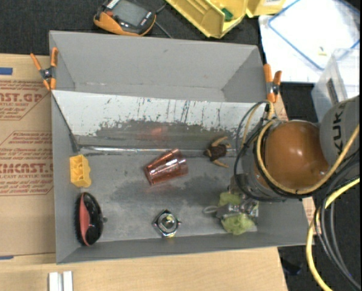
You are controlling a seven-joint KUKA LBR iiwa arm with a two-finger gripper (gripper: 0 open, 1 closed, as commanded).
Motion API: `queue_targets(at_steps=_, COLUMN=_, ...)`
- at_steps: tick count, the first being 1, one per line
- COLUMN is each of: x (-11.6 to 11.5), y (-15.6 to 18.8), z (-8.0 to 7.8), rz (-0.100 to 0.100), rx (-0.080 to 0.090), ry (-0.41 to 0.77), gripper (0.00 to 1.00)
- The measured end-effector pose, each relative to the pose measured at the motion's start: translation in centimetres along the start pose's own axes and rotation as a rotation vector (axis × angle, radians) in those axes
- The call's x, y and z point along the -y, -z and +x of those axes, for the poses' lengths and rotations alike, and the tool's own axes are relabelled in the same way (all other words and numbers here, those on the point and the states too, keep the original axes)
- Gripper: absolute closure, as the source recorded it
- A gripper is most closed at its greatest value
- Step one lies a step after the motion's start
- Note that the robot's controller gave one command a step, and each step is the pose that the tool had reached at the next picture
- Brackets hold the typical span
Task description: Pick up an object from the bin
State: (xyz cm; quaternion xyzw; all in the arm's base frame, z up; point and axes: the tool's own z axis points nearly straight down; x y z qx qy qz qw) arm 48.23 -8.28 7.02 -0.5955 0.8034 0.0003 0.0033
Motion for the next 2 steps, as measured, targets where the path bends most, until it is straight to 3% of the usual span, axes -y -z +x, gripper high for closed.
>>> queue_targets(at_steps=2, x=-0.2, y=5.7, z=-0.2, rz=-0.008, rx=0.001, ry=-0.001, gripper=1.00)
